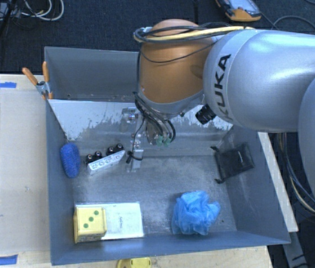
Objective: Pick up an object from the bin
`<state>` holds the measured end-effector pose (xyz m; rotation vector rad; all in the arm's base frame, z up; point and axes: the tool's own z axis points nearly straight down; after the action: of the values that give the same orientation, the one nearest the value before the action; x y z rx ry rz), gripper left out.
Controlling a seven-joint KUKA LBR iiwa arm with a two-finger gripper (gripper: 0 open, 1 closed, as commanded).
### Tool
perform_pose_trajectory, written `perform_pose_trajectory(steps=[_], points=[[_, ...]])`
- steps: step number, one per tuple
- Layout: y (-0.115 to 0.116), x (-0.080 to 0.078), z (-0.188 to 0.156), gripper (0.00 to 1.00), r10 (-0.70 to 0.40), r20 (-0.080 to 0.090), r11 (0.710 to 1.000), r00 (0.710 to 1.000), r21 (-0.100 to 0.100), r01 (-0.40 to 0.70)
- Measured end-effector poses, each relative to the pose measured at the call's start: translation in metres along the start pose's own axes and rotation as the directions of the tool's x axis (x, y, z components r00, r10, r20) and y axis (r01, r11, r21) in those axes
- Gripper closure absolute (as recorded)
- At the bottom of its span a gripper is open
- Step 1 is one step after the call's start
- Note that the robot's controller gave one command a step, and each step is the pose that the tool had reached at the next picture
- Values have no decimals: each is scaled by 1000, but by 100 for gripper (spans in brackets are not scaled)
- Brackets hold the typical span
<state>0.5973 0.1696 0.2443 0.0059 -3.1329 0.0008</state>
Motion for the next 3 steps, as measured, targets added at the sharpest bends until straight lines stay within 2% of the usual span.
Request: perform_pose_trajectory(steps=[1,2,3], points=[[-1,-2,-5,0,4,8,1000,1000,-1,-4],[4,-11,79,0,-70,11,998,997,0,70],[7,-15,120,0,-137,4,991,991,1,137]])
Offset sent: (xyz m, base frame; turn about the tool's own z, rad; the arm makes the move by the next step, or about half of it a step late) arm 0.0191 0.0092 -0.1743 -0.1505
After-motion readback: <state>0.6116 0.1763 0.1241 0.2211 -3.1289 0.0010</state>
